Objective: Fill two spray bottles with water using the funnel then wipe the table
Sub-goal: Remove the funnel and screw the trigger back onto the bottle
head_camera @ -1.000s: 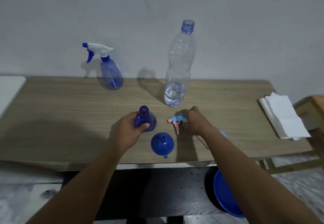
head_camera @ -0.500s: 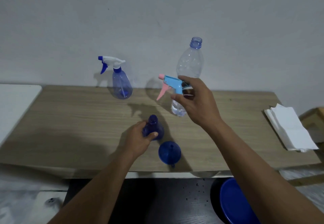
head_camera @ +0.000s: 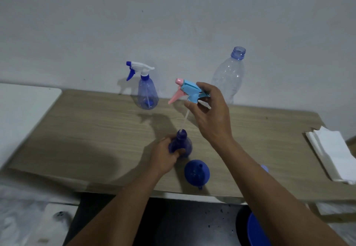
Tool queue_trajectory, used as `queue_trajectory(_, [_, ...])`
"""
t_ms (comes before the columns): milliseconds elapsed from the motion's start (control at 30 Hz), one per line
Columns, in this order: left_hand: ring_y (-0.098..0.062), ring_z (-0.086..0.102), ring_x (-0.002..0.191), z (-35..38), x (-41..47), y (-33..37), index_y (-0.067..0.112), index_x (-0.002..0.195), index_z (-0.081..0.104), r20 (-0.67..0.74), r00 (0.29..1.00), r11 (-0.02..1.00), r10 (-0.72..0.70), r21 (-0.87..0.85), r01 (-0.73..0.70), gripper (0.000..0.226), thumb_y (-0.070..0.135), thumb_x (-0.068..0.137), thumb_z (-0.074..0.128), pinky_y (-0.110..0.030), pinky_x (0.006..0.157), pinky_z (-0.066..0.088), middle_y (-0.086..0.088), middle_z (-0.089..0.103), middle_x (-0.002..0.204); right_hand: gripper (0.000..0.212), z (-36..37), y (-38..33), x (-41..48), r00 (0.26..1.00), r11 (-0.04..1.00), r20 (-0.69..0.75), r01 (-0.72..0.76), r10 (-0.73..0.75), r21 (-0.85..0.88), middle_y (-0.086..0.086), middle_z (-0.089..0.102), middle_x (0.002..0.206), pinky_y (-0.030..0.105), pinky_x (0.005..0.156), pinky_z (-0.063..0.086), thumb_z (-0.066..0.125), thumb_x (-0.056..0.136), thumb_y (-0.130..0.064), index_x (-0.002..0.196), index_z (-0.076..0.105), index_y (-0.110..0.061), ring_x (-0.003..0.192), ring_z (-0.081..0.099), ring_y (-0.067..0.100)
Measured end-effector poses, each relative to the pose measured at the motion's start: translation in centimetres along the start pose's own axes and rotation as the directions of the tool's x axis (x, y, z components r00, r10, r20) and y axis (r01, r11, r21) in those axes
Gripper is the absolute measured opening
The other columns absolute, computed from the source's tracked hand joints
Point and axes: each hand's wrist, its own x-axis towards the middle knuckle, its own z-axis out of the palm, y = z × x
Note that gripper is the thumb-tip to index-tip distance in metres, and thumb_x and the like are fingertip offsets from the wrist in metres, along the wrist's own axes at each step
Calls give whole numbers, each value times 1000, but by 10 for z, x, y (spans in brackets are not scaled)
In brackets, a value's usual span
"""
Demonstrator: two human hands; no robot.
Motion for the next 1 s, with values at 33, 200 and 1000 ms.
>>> queue_trajectory(33, [-6,60,92,-1,-1,1,25,121,62,-1,1000,1000,1,8,-1,41,21,84,76,-3,64,37,10,66,104,50,2,3,-2,1000,1000,25,-14,14,-8,-1,57,124,16,91,53,78,86,-9,130,55,-13,114,60,10])
queue_trajectory(200, [14,58,78,3,-5,-1,10,112,66,-15,998,998,61,29,-61,28,6,85,72,1,67,38,6,66,99,42,9,41,-28,975,989,191,-93,114,-116,-13,60,114,25,93,56,76,87,-8,114,53,-32,107,61,0])
queue_trajectory(1000, [-8,65,105,20,-1,-23,38,110,62,-83,991,989,103,-96,-110,33,21,82,67,-32,95,53,6,66,115,37,15,68,-23,920,865,379,107,100,-489,-11,47,74,16,55,31,80,82,-41,83,52,-17,64,43,3])
